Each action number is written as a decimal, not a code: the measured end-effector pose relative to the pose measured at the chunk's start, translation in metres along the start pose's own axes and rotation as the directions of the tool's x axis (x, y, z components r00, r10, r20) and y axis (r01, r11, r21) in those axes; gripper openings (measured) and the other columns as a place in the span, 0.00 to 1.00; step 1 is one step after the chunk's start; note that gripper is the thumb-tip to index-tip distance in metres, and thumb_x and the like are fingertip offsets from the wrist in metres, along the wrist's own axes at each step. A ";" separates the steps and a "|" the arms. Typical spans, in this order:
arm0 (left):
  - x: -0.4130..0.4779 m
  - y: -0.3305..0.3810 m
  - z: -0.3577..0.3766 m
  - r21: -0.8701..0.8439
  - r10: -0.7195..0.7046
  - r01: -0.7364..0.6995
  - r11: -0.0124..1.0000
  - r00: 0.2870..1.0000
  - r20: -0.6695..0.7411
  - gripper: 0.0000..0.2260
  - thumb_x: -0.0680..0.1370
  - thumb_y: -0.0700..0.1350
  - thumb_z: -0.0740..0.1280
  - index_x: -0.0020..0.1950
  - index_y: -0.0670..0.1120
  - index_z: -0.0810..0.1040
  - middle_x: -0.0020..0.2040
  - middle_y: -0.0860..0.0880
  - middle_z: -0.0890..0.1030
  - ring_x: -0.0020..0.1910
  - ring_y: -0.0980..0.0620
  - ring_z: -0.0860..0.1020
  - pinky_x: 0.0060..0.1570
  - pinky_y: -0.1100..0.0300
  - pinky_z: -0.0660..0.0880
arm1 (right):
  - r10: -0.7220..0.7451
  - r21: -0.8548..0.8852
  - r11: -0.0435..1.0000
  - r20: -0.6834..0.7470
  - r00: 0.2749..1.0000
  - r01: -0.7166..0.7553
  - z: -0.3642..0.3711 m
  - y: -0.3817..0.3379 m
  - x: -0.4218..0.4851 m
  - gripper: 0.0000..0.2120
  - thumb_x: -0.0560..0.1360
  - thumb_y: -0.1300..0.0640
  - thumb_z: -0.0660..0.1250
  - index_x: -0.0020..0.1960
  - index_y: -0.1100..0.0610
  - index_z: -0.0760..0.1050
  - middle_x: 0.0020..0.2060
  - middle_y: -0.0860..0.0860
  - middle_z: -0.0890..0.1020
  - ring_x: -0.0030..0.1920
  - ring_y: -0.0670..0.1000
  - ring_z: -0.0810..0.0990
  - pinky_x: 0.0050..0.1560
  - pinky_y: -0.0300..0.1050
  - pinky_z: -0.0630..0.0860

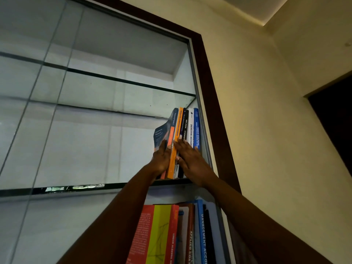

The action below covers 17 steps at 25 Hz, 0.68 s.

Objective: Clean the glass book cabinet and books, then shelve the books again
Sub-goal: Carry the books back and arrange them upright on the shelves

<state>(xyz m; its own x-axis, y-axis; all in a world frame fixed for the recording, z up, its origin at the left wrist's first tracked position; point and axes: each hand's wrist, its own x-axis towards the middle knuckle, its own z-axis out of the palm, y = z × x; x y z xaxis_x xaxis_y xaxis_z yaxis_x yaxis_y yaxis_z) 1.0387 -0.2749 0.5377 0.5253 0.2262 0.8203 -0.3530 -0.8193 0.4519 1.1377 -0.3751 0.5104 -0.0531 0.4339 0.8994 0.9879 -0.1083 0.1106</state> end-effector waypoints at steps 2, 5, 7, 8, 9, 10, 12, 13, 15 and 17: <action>0.000 0.006 0.002 0.015 -0.002 0.002 1.000 1.000 -0.011 0.22 0.82 0.52 0.49 0.76 0.50 0.52 0.69 0.44 0.67 0.65 0.45 0.71 0.60 0.52 0.71 | 0.020 0.031 0.999 0.017 1.000 -0.021 -0.004 -0.004 0.000 0.26 0.80 0.47 0.47 0.75 0.50 0.43 0.76 0.48 0.48 0.74 0.45 0.43 0.74 0.51 0.42; -0.010 0.014 -0.002 0.111 -0.036 0.031 0.993 0.998 0.047 0.23 0.82 0.50 0.50 0.77 0.49 0.51 0.72 0.42 0.64 0.68 0.42 0.68 0.62 0.53 0.68 | 0.054 0.117 0.992 0.009 0.999 -0.054 -0.014 -0.015 -0.006 0.24 0.81 0.53 0.54 0.75 0.54 0.53 0.75 0.51 0.56 0.75 0.50 0.52 0.74 0.50 0.50; -0.027 0.024 -0.008 0.146 -0.096 0.088 0.985 0.994 0.046 0.21 0.83 0.49 0.52 0.76 0.47 0.56 0.71 0.42 0.67 0.67 0.44 0.70 0.60 0.56 0.68 | 0.048 0.137 0.990 -0.018 0.999 -0.045 -0.021 -0.026 -0.016 0.22 0.79 0.56 0.59 0.72 0.56 0.62 0.72 0.54 0.64 0.71 0.54 0.61 0.71 0.50 0.59; -0.042 0.030 -0.013 0.175 -0.089 0.089 0.980 0.996 -0.008 0.20 0.83 0.49 0.53 0.74 0.46 0.60 0.71 0.42 0.68 0.67 0.46 0.70 0.61 0.58 0.66 | 0.039 0.151 0.988 -0.006 0.999 -0.038 -0.023 -0.032 -0.023 0.20 0.78 0.58 0.61 0.70 0.57 0.66 0.69 0.55 0.68 0.68 0.54 0.65 0.69 0.50 0.63; -0.061 0.038 -0.020 0.221 -0.068 0.087 0.971 0.993 -0.091 0.19 0.82 0.49 0.55 0.72 0.46 0.65 0.70 0.44 0.69 0.67 0.48 0.69 0.62 0.61 0.64 | 0.033 0.186 0.982 0.012 0.999 -0.034 -0.026 -0.040 -0.033 0.19 0.77 0.60 0.62 0.68 0.57 0.69 0.65 0.56 0.71 0.64 0.54 0.69 0.67 0.48 0.66; -0.084 0.044 -0.028 0.252 -0.039 0.081 0.964 0.985 -0.166 0.17 0.82 0.49 0.57 0.70 0.46 0.70 0.69 0.46 0.71 0.66 0.50 0.70 0.60 0.64 0.63 | 0.044 0.239 0.970 0.038 0.998 -0.052 -0.029 -0.049 -0.046 0.17 0.77 0.61 0.63 0.66 0.58 0.71 0.62 0.56 0.73 0.61 0.54 0.72 0.63 0.44 0.67; -0.145 0.059 -0.041 0.255 -0.027 0.091 0.963 0.969 -0.244 0.14 0.80 0.48 0.61 0.65 0.49 0.75 0.64 0.50 0.75 0.60 0.55 0.72 0.54 0.70 0.66 | 0.071 0.384 0.917 0.110 0.991 -0.108 -0.039 -0.072 -0.077 0.15 0.77 0.61 0.63 0.64 0.59 0.73 0.59 0.57 0.75 0.57 0.55 0.75 0.57 0.41 0.69; -0.180 0.064 -0.045 0.257 -0.047 0.114 0.960 0.966 -0.253 0.13 0.79 0.47 0.62 0.63 0.51 0.76 0.61 0.54 0.76 0.58 0.58 0.72 0.51 0.74 0.66 | 0.055 0.452 0.884 0.159 0.986 -0.122 -0.042 -0.084 -0.094 0.15 0.77 0.60 0.63 0.63 0.59 0.74 0.58 0.57 0.76 0.56 0.55 0.77 0.56 0.41 0.70; -0.257 0.066 -0.048 0.291 -0.133 0.202 0.935 0.961 -0.241 0.12 0.78 0.48 0.63 0.61 0.55 0.76 0.57 0.60 0.76 0.57 0.63 0.72 0.48 0.79 0.64 | -0.017 0.535 0.836 0.247 0.969 -0.122 -0.037 -0.111 -0.136 0.15 0.77 0.59 0.64 0.63 0.57 0.74 0.58 0.55 0.77 0.54 0.53 0.78 0.53 0.36 0.71; -0.341 0.063 -0.049 0.288 -0.266 0.332 0.898 0.932 -0.246 0.11 0.78 0.49 0.63 0.59 0.58 0.76 0.55 0.65 0.75 0.54 0.68 0.73 0.46 0.82 0.65 | -0.095 0.612 0.781 0.320 0.943 -0.129 -0.024 -0.143 -0.186 0.14 0.77 0.58 0.64 0.62 0.56 0.75 0.57 0.53 0.78 0.53 0.51 0.79 0.48 0.29 0.70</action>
<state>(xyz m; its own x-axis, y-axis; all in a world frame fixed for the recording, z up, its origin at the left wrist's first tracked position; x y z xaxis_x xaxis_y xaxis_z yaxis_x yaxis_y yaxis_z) 0.7995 -0.3773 0.3036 0.3928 0.5581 0.7309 0.0799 -0.8125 0.5774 1.0032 -0.4622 0.3375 -0.0975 0.7058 0.7017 0.8669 0.4065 -0.2885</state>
